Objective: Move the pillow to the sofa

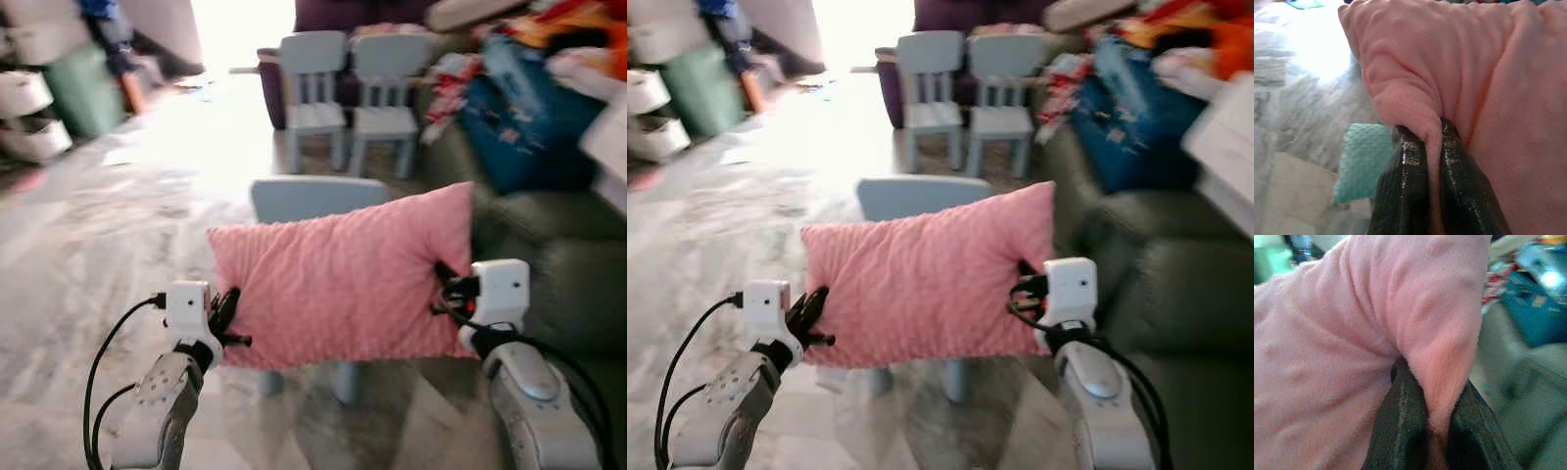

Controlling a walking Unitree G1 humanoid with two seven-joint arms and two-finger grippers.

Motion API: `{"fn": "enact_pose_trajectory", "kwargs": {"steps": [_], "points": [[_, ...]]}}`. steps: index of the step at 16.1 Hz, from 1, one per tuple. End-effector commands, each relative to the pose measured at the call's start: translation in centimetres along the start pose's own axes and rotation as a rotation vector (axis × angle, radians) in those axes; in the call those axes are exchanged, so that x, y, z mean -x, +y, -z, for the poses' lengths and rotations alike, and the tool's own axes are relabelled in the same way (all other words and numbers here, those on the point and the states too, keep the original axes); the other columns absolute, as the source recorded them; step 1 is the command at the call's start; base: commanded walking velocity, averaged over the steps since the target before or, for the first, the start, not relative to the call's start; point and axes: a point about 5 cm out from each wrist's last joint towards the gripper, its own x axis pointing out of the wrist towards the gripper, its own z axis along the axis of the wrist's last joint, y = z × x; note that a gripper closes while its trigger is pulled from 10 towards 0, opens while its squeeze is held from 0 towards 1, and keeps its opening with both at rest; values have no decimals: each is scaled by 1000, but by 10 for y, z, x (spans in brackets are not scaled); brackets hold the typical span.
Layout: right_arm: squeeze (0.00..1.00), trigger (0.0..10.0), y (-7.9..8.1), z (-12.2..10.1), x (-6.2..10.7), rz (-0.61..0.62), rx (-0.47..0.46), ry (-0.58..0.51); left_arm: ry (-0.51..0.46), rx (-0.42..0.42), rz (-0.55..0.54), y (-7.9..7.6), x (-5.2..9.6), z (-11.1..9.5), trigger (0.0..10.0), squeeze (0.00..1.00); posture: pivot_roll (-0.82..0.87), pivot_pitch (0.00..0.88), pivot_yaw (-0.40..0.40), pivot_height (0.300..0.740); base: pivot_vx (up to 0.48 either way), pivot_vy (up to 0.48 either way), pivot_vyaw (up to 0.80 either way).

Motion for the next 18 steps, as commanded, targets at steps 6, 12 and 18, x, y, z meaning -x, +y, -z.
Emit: {"fn": "enact_pose_trajectory", "kwargs": {"steps": [6,12,18], "points": [[0,10000,7,-7,-1,-18,-9,-36,5,-18,-16,8,2,0,10000,0,-192,26,40,740,-341,0,0],[0,10000,6,-6,-1,-16,-6,-30,9,-17,-10,7,2,0,10000,0,-194,29,39,740,-341,0,0],[0,10000,5,-6,-2,-19,0,-27,9,-15,-7,6,1,1,10000,0,-193,24,33,740,-341,0,0]]}}
